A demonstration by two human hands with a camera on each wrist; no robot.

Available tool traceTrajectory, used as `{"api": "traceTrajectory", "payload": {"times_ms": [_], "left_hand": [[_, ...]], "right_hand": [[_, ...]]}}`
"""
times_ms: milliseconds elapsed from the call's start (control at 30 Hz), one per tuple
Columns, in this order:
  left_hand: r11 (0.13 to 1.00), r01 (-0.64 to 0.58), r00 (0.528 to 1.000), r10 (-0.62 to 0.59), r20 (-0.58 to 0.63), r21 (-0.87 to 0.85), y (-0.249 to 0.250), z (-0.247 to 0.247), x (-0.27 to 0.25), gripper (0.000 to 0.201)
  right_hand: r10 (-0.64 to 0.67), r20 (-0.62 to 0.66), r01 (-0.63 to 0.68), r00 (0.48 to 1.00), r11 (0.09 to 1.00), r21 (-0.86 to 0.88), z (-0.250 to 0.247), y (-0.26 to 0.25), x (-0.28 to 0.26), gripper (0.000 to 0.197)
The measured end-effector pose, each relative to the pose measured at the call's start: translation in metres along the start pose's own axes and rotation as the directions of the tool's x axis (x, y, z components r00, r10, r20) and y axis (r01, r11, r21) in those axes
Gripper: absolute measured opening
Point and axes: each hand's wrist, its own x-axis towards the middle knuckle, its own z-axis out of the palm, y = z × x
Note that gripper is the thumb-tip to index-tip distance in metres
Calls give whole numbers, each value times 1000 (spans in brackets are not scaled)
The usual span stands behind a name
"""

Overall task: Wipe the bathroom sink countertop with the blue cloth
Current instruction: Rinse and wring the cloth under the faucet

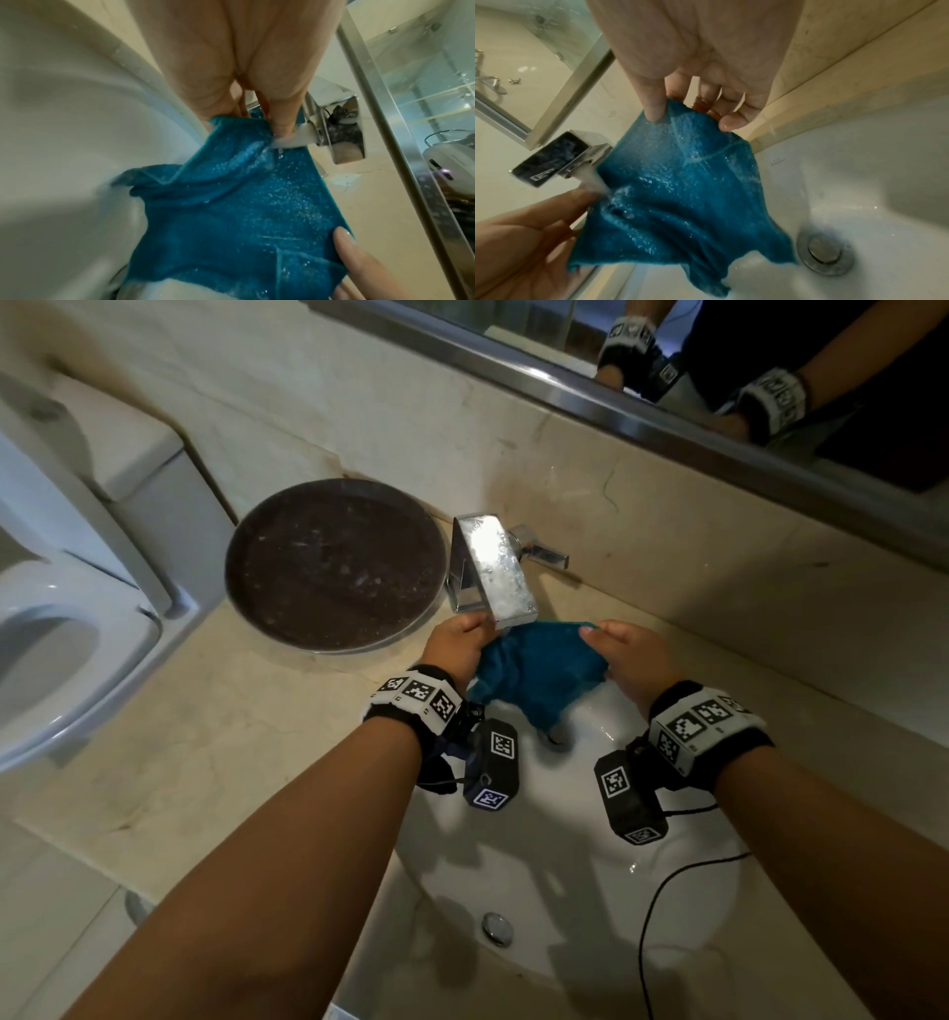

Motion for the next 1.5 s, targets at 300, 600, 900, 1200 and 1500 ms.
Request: {"api": "traceTrajectory", "payload": {"times_ms": [300, 600, 900, 1200, 1500], "left_hand": [[986, 96, 995, -99, -13, -137, 3, 1, -1, 21], [978, 63, 998, -66, -9, -197, 0, -31, -8, 25], [996, 37, 996, -43, -74, -75, 0, -43, -12, 23], [981, 127, 992, -123, -35, 150, -2, -23, -20, 21], [900, 336, 939, -344, 23, -278, -10, -4, -12, 19]], "right_hand": [[4, 56, -5, 998, 999, 31, 14, -2, 0, 23], [242, 266, -347, 933, 798, 493, 62, -27, 8, 23], [228, 275, -353, 934, 705, 616, 67, -22, 15, 23], [125, 371, -358, 920, 652, 668, 49, -17, 9, 38], [116, 599, -283, 792, 940, 192, 38, -9, -20, 18]]}}
